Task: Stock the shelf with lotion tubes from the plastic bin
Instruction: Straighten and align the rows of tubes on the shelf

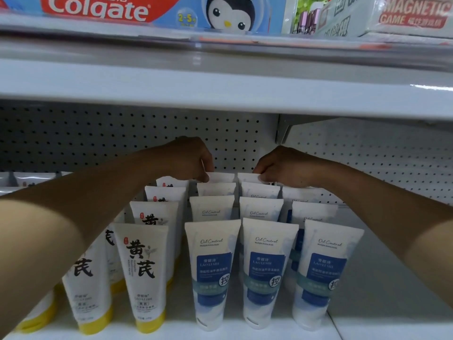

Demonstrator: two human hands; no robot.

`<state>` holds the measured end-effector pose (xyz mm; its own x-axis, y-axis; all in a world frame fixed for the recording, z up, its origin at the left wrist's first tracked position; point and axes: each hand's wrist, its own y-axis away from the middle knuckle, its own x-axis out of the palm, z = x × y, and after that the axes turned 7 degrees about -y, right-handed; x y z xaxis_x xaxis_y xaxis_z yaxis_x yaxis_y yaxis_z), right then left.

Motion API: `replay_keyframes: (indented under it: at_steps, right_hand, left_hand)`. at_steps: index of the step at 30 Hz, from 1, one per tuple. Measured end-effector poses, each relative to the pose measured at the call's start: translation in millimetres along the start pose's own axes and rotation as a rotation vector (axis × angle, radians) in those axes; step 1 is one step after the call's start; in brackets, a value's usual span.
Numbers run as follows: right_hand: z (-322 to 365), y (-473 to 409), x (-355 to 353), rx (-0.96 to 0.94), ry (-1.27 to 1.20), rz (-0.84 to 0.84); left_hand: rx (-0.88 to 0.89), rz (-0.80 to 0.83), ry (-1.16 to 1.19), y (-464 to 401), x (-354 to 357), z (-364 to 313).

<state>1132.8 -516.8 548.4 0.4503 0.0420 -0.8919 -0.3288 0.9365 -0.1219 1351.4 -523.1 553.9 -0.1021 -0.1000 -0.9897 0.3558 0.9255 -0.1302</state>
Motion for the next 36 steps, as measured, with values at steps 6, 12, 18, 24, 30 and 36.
replay_keyframes:
  at_steps: [6,12,18,24,30,36]
  right_hand:
    - [-4.3,14.6,-13.5,0.007,-0.159,-0.128]
    - [-18.1,29.2,-23.0,0.046,-0.206,-0.192]
    - [-29.9,39.1,-30.3,0.119,-0.194,-0.142]
    - [-40.2,38.4,-23.7,0.114,-0.059,-0.017]
    - [-42.9,34.1,-19.6,0.093,-0.021,-0.06]
    - [-43.5,35.6,-20.5,0.1,-0.091,-0.059]
  left_hand:
    - [0.035,-0.016,0.006,-1.2,4.3,-4.2]
    - [0.063,0.013,-0.038,-6.7,9.4,-5.1]
    - [0.063,0.008,-0.054,-8.6,6.9,-7.0]
    - [0.048,0.001,-0.039,-7.0,6.6,-8.1]
    - [0.033,-0.004,-0.033,-5.9,6.6,-9.1]
    - [0.016,-0.003,-0.016,-4.3,5.9,-9.6]
